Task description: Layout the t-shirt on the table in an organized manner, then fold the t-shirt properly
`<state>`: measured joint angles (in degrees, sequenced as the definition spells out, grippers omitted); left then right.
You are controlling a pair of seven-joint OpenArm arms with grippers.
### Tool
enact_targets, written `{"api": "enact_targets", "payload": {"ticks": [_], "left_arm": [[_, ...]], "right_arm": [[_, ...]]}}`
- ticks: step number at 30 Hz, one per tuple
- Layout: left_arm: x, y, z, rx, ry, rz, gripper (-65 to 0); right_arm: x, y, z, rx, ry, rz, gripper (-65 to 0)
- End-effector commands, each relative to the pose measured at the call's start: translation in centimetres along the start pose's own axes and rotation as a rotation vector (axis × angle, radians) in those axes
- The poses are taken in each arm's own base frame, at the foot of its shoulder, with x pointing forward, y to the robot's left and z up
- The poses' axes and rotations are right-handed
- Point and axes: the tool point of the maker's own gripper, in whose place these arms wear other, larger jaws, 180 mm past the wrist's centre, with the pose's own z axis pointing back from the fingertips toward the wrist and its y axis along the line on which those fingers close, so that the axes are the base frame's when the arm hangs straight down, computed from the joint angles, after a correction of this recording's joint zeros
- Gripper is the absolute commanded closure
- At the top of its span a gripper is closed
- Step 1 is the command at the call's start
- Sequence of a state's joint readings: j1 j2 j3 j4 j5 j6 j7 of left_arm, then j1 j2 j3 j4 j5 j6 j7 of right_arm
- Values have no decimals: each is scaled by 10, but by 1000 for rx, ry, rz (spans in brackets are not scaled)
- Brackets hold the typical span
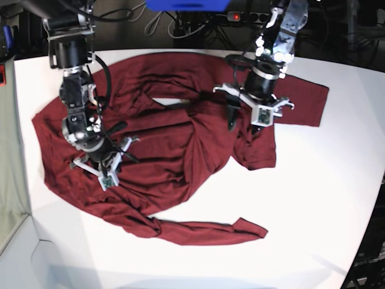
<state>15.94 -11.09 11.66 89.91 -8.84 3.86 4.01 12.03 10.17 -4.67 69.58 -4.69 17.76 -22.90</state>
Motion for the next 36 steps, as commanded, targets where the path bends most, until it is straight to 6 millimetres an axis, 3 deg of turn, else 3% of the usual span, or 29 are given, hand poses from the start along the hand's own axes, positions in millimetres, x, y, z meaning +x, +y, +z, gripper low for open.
{"api": "enact_targets", "payload": {"ticks": [1, 7, 11, 17, 24, 33, 36], "left_arm": [[15, -2, -2, 0, -54, 9, -329], [7, -2, -8, 5, -32, 15, -322], [2, 0, -10, 8, -21, 12, -252], [1, -1, -10, 6, -16, 14, -248], [1, -26, -12, -67, -15, -13, -243], [2, -26, -13, -67, -17, -13, -90], [1, -24, -12, -61, -15, -8, -13]], "right_arm": [[22, -10, 1, -21, -60, 4, 0], [20, -10, 1, -23, -58, 3, 0], [21, -10, 1, -23, -60, 3, 0], [21, -10, 1, -22, -60, 2, 0], [21, -10, 1, -20, -61, 1, 0], [21, -11, 1, -23, -60, 3, 0], [21, -11, 1, -23, -60, 3, 0]]}}
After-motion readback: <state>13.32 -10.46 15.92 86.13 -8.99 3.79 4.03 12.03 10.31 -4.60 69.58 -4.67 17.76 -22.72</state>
